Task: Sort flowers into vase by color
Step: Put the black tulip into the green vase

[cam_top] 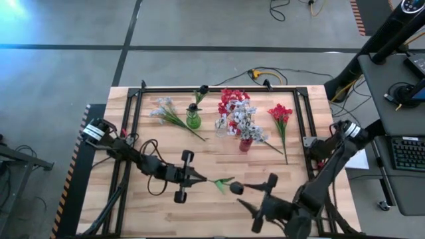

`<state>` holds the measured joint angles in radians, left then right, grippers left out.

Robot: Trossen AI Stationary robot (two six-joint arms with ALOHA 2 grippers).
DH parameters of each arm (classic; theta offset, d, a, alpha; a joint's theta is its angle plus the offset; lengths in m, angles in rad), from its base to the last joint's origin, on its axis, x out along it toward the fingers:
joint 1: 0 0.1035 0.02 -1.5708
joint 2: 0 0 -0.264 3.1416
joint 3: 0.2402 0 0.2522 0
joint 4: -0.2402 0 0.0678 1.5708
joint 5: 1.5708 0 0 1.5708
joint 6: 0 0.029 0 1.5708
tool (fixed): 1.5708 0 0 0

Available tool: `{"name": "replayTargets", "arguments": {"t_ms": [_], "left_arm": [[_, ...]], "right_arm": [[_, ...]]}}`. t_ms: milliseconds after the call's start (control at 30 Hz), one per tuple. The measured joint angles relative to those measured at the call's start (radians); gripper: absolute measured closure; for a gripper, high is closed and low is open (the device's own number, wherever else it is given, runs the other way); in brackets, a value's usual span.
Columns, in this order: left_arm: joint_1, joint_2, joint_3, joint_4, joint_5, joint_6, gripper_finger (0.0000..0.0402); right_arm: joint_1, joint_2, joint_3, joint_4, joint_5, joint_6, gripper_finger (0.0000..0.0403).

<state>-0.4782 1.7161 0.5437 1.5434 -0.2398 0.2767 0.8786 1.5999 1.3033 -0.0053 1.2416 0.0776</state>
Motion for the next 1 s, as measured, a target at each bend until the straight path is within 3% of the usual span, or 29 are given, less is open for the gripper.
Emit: {"name": "replayTargets", "arguments": {"t_ms": [167,267,367,533,833,1000], "left_arm": [[-0.005,0.000,0.019,-0.005,0.020,0.001,0.0401],[-0.013,0.000,0.025,-0.005,0.061,0.002,0.0401],[-0.019,0.000,0.037,-0.005,0.131,0.007,0.0401],[-0.023,0.000,0.046,-0.004,0.139,0.008,0.0401],[-0.023,0.001,0.037,-0.004,0.137,0.005,0.0401],[-0.023,0.001,0.037,-0.007,0.136,0.004,0.0401]], "right_arm": [[-0.041,0.049,0.000,0.363,-0.069,-0.254,0.0170],[-0.068,0.066,0.000,0.470,-0.084,-0.318,0.0170],[-0.103,0.068,0.000,0.493,-0.180,-0.307,0.0170],[-0.157,0.065,0.007,0.512,-0.354,-0.278,0.0170],[-0.187,0.063,0.059,0.513,-0.483,-0.332,0.0174],[-0.187,0.063,0.069,0.512,-0.486,-0.363,0.0203]]}}
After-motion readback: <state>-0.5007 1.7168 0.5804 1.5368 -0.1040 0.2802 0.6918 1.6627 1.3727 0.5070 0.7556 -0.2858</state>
